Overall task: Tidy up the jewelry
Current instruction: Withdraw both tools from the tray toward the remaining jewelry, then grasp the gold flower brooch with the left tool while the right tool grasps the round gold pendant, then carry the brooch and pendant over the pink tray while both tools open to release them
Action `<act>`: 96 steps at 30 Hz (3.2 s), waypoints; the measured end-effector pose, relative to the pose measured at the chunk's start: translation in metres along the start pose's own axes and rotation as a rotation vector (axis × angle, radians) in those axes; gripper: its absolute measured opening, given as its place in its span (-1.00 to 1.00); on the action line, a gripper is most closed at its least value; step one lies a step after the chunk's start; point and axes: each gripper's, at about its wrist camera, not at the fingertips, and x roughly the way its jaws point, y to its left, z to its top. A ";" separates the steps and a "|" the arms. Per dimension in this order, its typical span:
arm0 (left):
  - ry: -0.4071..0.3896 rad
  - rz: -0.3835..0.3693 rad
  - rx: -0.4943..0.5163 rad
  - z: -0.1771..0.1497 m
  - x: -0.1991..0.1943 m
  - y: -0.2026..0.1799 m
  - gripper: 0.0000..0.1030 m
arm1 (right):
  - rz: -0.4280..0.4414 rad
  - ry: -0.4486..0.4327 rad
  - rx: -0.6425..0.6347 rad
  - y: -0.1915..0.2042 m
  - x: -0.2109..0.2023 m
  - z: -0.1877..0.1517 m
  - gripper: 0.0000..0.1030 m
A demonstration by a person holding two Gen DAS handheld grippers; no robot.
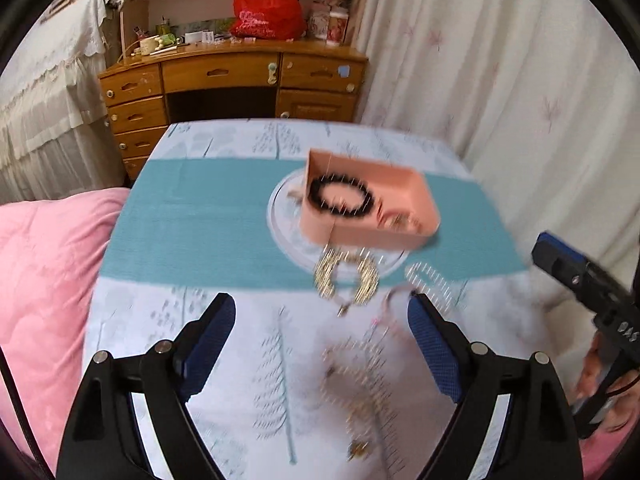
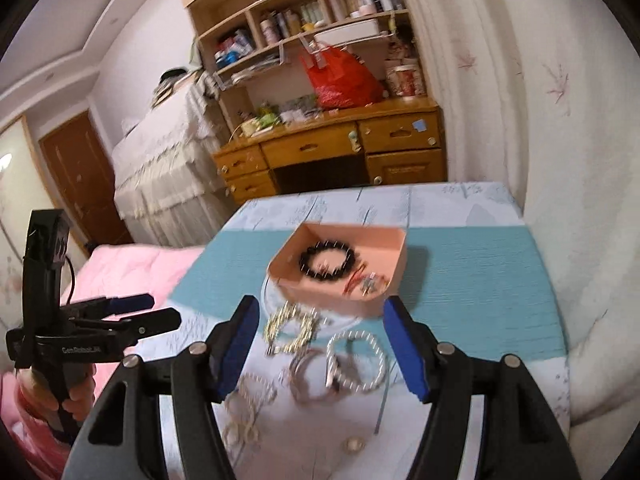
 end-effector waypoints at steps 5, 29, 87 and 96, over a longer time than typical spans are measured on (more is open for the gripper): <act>0.052 -0.010 0.037 -0.038 0.010 -0.006 0.69 | 0.001 0.015 -0.059 0.015 0.006 -0.013 0.25; 0.185 -0.089 0.067 -0.127 0.043 -0.023 -0.17 | -0.092 0.230 -0.113 -0.004 0.043 -0.100 0.01; 0.009 -0.074 0.156 0.028 0.029 -0.018 -0.65 | 0.073 0.147 -0.025 0.003 0.060 0.006 -0.77; -0.023 -0.113 0.162 0.083 0.064 -0.029 -0.65 | 0.061 0.095 -0.002 -0.017 0.088 0.052 -0.77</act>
